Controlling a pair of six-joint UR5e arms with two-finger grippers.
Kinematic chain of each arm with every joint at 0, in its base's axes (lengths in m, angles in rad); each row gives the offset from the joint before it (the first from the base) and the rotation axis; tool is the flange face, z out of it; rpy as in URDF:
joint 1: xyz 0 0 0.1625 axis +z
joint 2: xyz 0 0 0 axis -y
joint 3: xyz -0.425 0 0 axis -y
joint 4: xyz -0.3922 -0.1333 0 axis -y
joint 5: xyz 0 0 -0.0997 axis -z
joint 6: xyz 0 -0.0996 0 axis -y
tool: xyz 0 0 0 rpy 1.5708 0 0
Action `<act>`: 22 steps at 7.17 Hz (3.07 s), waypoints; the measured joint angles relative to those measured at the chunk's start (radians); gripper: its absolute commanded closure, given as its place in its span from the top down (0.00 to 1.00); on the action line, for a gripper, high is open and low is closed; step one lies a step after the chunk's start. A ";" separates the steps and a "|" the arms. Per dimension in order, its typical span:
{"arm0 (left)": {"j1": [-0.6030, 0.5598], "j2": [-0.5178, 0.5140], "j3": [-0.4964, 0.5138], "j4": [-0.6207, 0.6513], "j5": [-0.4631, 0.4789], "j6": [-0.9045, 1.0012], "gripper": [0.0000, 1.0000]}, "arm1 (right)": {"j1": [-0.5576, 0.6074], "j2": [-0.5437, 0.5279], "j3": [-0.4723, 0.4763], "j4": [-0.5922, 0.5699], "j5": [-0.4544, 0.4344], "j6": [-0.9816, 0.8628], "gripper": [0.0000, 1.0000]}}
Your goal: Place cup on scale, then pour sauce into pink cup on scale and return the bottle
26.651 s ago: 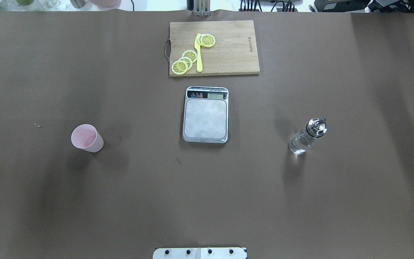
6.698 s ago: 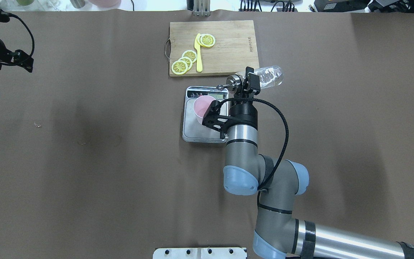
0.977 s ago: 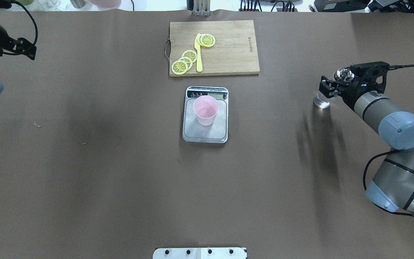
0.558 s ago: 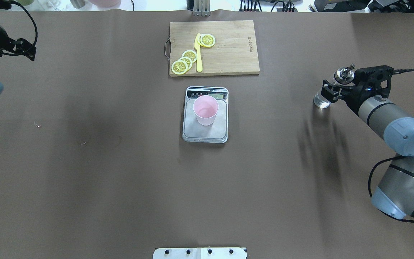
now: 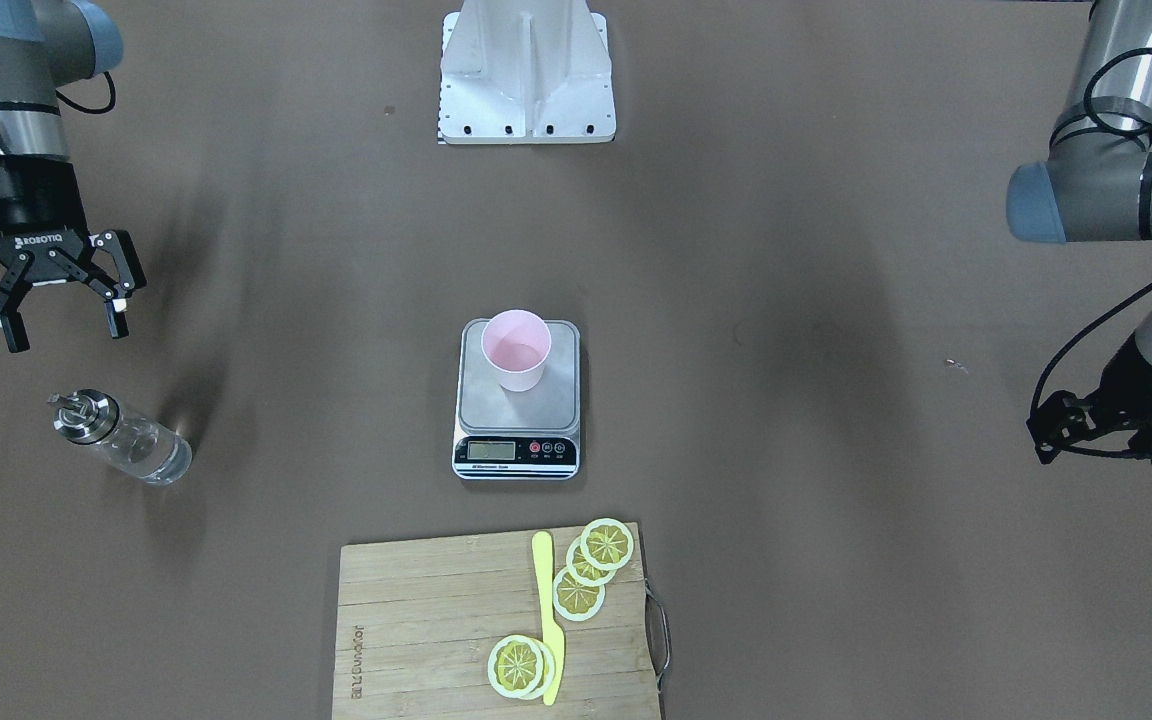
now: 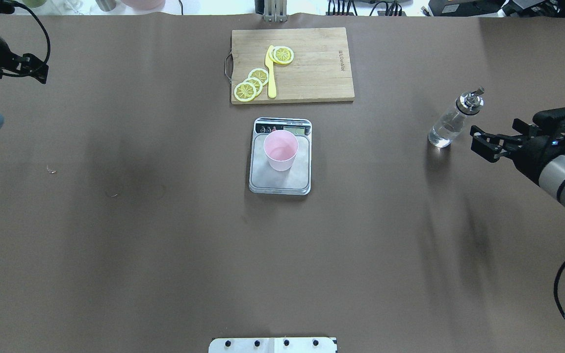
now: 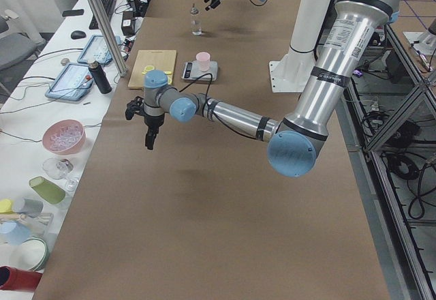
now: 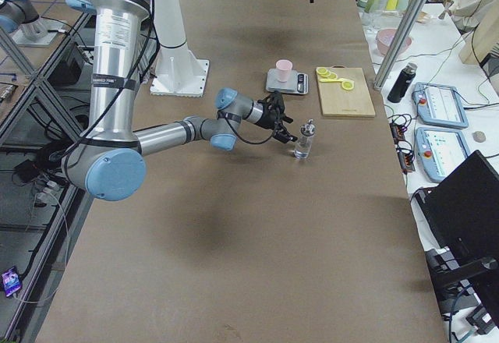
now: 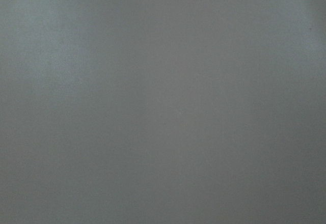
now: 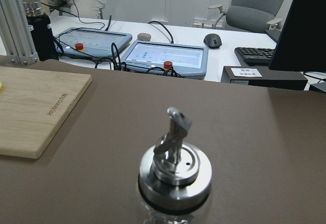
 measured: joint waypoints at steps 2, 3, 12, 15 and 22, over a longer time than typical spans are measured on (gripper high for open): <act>-0.001 0.002 -0.002 0.000 0.000 0.002 0.99 | 0.042 -0.051 0.181 -0.138 0.094 -0.006 1.00; -0.003 0.002 -0.002 -0.001 0.000 0.003 0.99 | 0.148 -0.022 0.212 -0.210 0.245 -0.023 1.00; -0.369 0.204 -0.034 0.015 -0.200 0.330 0.99 | 0.830 0.110 -0.120 -0.872 0.935 -0.836 1.00; -0.380 0.191 -0.044 0.182 -0.199 0.366 0.99 | 0.831 0.254 -0.219 -1.212 0.906 -0.889 1.00; -0.384 0.222 -0.096 0.357 -0.240 0.487 0.99 | 0.931 0.235 -0.218 -1.363 1.145 -0.893 1.00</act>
